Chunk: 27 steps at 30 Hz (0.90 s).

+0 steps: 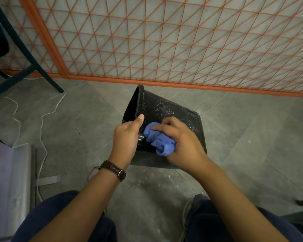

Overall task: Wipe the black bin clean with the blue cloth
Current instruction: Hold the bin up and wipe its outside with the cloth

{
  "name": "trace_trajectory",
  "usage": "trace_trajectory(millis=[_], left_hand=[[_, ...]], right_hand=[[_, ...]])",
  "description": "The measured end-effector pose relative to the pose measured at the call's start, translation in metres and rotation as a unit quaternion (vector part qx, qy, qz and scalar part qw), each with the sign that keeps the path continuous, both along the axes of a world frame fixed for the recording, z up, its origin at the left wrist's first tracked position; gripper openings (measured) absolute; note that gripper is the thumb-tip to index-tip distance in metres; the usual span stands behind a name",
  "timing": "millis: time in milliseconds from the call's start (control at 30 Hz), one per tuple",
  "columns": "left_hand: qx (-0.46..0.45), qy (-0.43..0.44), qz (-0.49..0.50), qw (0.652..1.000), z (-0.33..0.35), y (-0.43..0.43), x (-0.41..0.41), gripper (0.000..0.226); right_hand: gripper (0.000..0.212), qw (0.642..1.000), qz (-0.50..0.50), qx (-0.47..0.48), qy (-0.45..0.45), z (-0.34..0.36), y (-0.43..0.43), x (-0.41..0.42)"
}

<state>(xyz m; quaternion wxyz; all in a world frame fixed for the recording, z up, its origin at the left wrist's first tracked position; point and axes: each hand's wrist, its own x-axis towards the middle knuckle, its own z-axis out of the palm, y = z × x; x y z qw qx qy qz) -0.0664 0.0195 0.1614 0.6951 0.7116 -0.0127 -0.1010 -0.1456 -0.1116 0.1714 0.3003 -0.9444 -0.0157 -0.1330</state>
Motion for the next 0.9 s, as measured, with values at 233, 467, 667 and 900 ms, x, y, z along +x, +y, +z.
trace_trajectory(millis=[233, 467, 667, 900], left_hand=[[-0.011, -0.004, -0.014, 1.0, 0.001, -0.003, -0.004, 0.049], [-0.018, 0.007, -0.033, 0.999, 0.0, -0.001, -0.006, 0.054], [-0.021, 0.024, -0.012, 0.999, 0.002, -0.003, -0.005, 0.048], [-0.021, 0.032, -0.01, 0.999, 0.004, 0.006, -0.001, 0.032]], right_hand=[[0.035, 0.999, -0.019, 0.027, -0.014, 0.003, -0.003, 0.003], [0.036, 0.999, 0.049, 0.0, -0.011, 0.005, 0.004, -0.001], [0.037, 0.999, -0.016, -0.037, -0.023, 0.007, -0.001, 0.0], [0.028, 0.998, 0.047, -0.031, -0.01, 0.013, -0.009, -0.006]])
